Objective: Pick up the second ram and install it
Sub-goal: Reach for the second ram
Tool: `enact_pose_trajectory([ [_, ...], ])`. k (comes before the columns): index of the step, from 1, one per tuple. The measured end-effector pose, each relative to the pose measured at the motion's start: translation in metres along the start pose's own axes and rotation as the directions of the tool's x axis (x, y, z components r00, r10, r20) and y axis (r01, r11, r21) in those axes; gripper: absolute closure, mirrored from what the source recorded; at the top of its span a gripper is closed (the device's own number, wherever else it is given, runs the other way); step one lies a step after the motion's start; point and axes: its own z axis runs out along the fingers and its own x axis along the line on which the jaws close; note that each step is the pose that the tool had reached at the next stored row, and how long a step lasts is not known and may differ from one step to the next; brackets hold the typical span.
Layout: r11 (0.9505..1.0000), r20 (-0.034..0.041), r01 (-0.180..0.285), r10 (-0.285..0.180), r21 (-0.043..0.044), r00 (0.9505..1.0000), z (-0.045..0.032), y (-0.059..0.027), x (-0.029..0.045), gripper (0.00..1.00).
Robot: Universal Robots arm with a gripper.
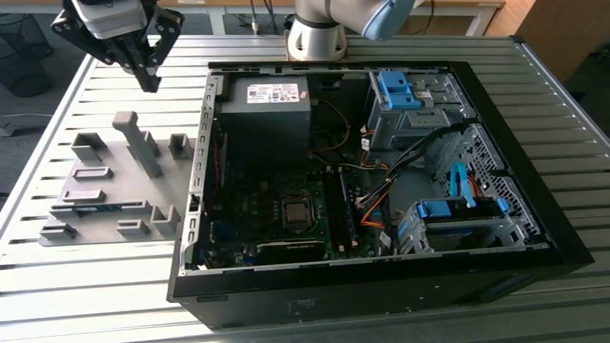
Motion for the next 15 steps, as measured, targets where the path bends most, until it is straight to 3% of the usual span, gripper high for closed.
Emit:
enact_pose_trajectory([
  [11,1.0000,0.0000,0.000,0.000,0.0000,1.0000,-0.0003,-0.0015,0.0199,0.88],
  [15,1.0000,0.0000,0.000,0.000,-0.0001,1.0000,-0.0004,-0.0017,0.0225,0.88],
])
